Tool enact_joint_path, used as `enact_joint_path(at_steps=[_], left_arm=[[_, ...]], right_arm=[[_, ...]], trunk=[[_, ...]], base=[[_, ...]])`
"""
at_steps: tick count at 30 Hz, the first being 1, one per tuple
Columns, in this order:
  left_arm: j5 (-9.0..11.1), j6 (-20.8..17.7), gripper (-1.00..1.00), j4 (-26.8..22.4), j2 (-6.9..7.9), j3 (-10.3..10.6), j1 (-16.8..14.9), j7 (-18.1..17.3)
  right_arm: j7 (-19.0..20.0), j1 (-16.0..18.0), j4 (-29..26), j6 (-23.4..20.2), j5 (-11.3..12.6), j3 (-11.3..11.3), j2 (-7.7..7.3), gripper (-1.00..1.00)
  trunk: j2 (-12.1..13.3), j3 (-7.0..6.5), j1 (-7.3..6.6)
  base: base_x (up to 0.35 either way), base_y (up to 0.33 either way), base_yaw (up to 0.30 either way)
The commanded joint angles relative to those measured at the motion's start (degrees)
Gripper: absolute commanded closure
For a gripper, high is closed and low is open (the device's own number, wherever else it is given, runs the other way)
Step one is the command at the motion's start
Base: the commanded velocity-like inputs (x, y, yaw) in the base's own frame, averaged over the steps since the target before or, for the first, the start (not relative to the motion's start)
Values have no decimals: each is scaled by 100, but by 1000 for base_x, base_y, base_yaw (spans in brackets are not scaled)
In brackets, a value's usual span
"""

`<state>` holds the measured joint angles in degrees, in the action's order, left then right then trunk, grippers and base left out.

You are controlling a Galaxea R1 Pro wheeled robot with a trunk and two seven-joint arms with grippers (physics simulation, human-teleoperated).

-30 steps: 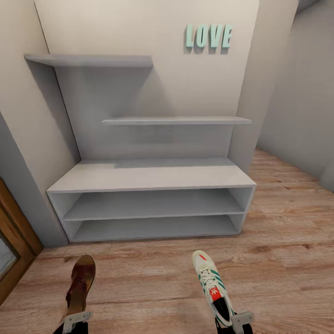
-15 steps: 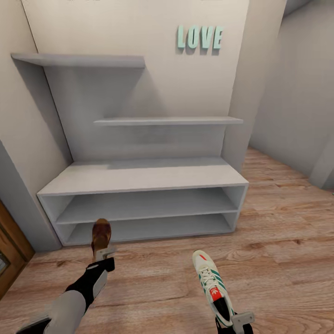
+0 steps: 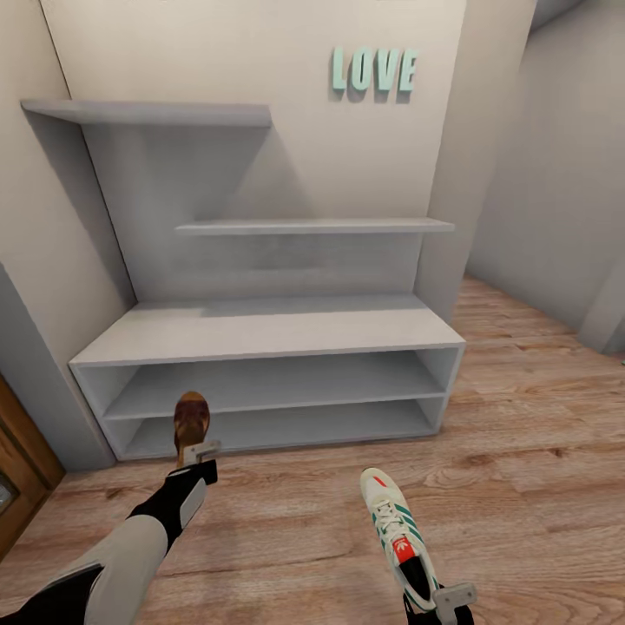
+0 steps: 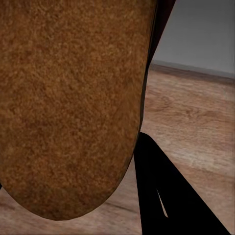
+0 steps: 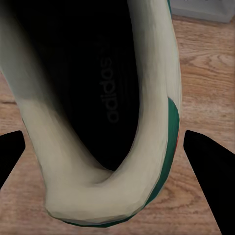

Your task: Pick up the two gym shoes and the two sandals from the corridor floor and place them onto the hallstand (shoe rack) in the corridor, making sure they are on the rack and not on the floor. Arrange them so the two gym shoes are next to each other and the two sandals are next to each other.

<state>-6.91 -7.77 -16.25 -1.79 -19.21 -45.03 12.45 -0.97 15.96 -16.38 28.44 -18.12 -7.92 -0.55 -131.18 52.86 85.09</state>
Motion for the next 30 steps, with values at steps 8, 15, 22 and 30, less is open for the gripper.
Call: enact_joint_path(at_steps=[8,15,22,30], left_arm=[[-83,-49,100,-10,-4,-29,18,-33],[-83,-52,100,-10,2,-18,22,-38],[-83,-54,100,-12,3,-13,30,-44],[-83,-57,100,-17,16,1,38,-48]], right_arm=[[-9,4,-4,22,-25,-106,-13,100],[6,4,-5,16,135,-806,-129,100],[8,4,-13,21,150,-928,-155,100],[-5,4,-21,22,155,-946,-171,100]], trunk=[[-2,5,-1],[-2,5,-1],[-2,5,-1],[-2,27,-1]], base=[[227,0,-14],[330,0,-48],[185,0,-4],[14,0,0]])
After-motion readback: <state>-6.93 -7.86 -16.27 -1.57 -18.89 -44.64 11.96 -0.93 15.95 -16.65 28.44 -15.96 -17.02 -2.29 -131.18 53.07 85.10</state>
